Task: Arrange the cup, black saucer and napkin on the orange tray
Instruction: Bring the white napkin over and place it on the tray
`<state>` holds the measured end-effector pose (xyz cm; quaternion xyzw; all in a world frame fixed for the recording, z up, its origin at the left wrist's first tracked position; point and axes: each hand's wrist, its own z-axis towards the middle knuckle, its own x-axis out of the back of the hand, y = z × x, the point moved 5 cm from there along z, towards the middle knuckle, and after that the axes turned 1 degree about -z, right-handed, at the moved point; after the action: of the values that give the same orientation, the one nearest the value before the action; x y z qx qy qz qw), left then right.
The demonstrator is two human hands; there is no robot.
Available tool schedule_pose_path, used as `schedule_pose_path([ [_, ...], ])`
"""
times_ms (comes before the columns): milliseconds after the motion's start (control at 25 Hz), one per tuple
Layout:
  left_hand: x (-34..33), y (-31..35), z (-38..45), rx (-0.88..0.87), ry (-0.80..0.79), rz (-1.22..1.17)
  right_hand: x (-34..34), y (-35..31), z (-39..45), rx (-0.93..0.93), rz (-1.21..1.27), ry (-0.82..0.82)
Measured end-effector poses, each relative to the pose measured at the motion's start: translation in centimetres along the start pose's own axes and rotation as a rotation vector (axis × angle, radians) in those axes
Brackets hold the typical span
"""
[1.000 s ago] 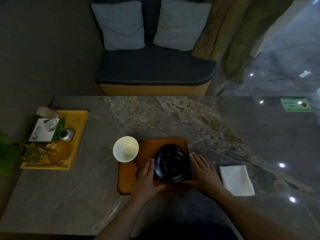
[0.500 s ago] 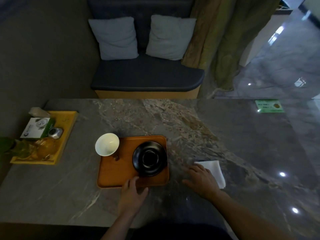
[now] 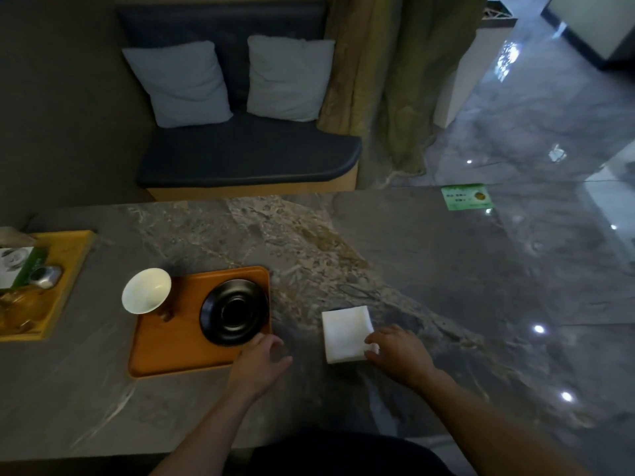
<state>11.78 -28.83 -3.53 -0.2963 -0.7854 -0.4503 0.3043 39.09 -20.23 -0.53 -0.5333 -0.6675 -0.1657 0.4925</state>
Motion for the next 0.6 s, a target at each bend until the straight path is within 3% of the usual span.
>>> schedule_pose_path([
  [280,-1.2,4.0,4.3,-0.082,-0.222,0.22,0.9,1.8,1.2,-0.089,-0.047,0.013],
  [600,-2.8,7.1,8.2,-0.087,-0.308,0.36,0.9,1.1,6.1,-0.063,-0.059,-0.049],
])
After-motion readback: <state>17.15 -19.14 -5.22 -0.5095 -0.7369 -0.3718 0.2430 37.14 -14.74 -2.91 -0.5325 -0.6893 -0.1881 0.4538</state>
